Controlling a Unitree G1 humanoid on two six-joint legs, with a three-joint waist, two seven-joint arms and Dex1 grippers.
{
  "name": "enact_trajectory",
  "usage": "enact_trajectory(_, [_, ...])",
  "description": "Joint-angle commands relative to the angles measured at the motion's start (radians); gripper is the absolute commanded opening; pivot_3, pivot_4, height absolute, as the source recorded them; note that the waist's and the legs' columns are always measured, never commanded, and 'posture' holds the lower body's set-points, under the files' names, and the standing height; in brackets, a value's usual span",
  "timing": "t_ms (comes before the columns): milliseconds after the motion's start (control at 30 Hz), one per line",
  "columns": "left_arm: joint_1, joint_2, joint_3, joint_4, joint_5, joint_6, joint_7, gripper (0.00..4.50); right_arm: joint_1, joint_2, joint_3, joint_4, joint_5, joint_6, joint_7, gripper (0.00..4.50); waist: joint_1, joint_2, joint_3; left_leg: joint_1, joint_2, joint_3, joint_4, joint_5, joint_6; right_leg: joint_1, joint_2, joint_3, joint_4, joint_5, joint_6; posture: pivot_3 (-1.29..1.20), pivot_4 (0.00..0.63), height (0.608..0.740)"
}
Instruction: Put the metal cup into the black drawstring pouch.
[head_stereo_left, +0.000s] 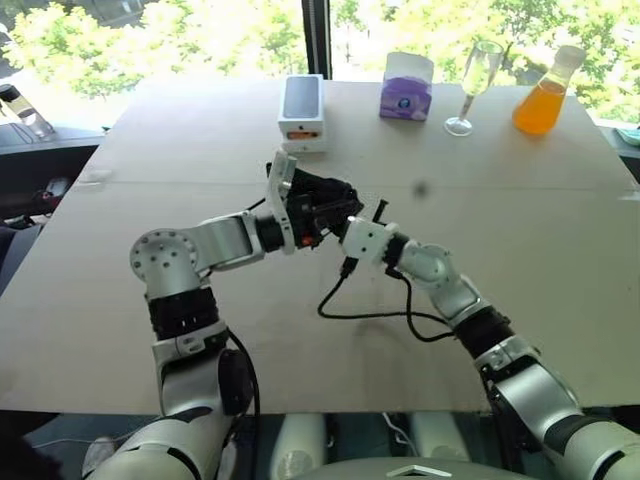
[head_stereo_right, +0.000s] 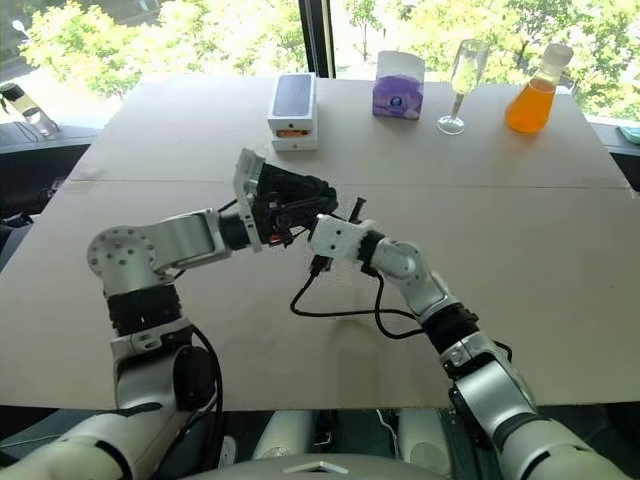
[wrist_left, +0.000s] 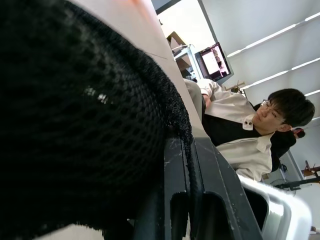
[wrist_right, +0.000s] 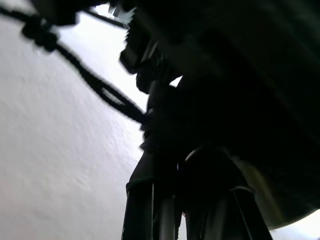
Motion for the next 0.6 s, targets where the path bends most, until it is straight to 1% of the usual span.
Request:
enact_trajectory(33, [0.048, 0.015, -0.058, -0.072, -0.158, 0.031, 0.017, 0.0, 0.015, 0.025, -0.085, -0.06, 0.156, 0.075, 0.047, 0.08, 0.002, 0.0, 0.0, 0.0, 0.0, 0.0, 0.0, 0.0, 0.0, 0.0, 0.0, 0.0, 0.0, 0.0, 0.0, 0.0, 0.15, 0.737])
enact_trajectory(133, [0.088, 0.052, -0.097, -0.09, -0.243, -0.012, 0.059, 0.0, 0.039, 0.036, -0.102, -0.095, 0.219, 0.134, 0.076, 0.08, 0.006, 0.0, 0.0, 0.0, -0.001, -0.002, 0.001, 0.0, 0.0, 0.001, -0.002, 0.001, 0.0, 0.0, 0.0, 0.0, 0.15, 0.737])
enact_trajectory(300, [0.14, 0.115, -0.169, -0.122, -0.363, -0.105, 0.117, 0.0, 0.036, 0.068, -0.149, -0.13, 0.373, 0.275, 0.147, 0.08, 0.003, 0.0, 0.0, 0.0, -0.001, -0.003, 0.001, 0.0, 0.0, 0.001, -0.001, 0.001, 0.0, 0.0, 0.0, 0.0, 0.15, 0.737])
enact_trajectory(433, [0.16, 0.163, -0.209, -0.171, -0.362, -0.173, 0.098, 0.0, 0.039, 0.094, -0.186, -0.177, 0.502, 0.409, 0.197, 0.08, 0.003, 0.0, 0.0, 0.0, -0.001, -0.002, 0.0, 0.0, 0.0, 0.001, -0.001, 0.001, 0.001, 0.0, 0.0, 0.0, 0.15, 0.737])
enact_trajectory(533, [0.178, 0.198, -0.228, -0.181, -0.376, -0.214, 0.093, 0.0, 0.043, 0.107, -0.212, -0.187, 0.552, 0.472, 0.199, 0.08, 0.004, 0.0, 0.0, 0.0, -0.001, -0.002, 0.0, 0.0, 0.0, 0.001, -0.001, 0.0, 0.0, 0.0, 0.0, 0.0, 0.15, 0.737])
enact_trajectory(600, [0.192, 0.224, -0.227, -0.196, -0.353, -0.233, 0.068, 0.0, 0.047, 0.115, -0.235, -0.188, 0.588, 0.513, 0.197, 0.08, 0.004, 0.001, 0.0, 0.0, -0.001, -0.002, 0.0, 0.0, 0.0, 0.001, -0.001, 0.0, 0.0, 0.0, 0.0, 0.0, 0.15, 0.737])
